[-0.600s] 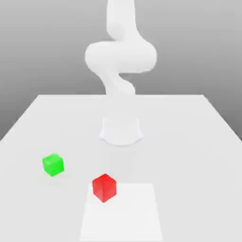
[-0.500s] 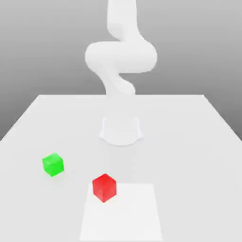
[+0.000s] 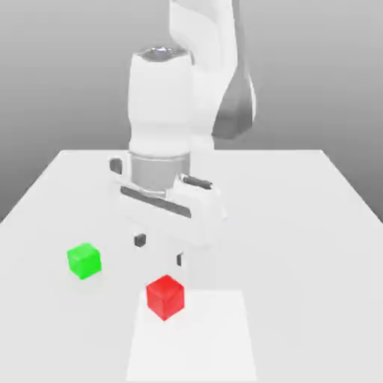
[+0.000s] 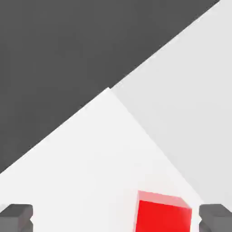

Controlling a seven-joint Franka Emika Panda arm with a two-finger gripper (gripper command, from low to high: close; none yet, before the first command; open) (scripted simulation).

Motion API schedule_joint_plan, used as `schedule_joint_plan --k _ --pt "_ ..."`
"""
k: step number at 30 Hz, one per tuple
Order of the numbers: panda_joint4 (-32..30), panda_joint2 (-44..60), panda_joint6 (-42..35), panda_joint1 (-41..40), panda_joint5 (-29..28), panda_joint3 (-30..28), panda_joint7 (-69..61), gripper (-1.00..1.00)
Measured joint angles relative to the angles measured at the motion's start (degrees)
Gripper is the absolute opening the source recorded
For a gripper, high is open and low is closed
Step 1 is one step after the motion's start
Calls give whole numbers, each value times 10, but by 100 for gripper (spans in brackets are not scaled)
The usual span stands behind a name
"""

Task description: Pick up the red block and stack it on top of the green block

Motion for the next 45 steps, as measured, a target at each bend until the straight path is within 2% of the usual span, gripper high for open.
schedule_joint_plan --k 6,7,14,21,33,35,41,42,45 --pt "7 133 110 20 -44 -35 44 0" --pt "9 148 123 26 -47 -41 46 -100" --pt "9 149 125 26 -49 -41 48 -100" --pt "-9 18 13 21 -4 -23 15 -100" --pt "-61 -125 -77 -232 -53 -125 269 -100" --pt "-65 -110 -59 -257 -53 -136 293 -100" --pt "-61 6 54 -253 -23 -142 280 -100" --pt "-61 23 69 -249 -16 -144 276 100" --pt "-61 23 69 -248 -16 -144 276 100"
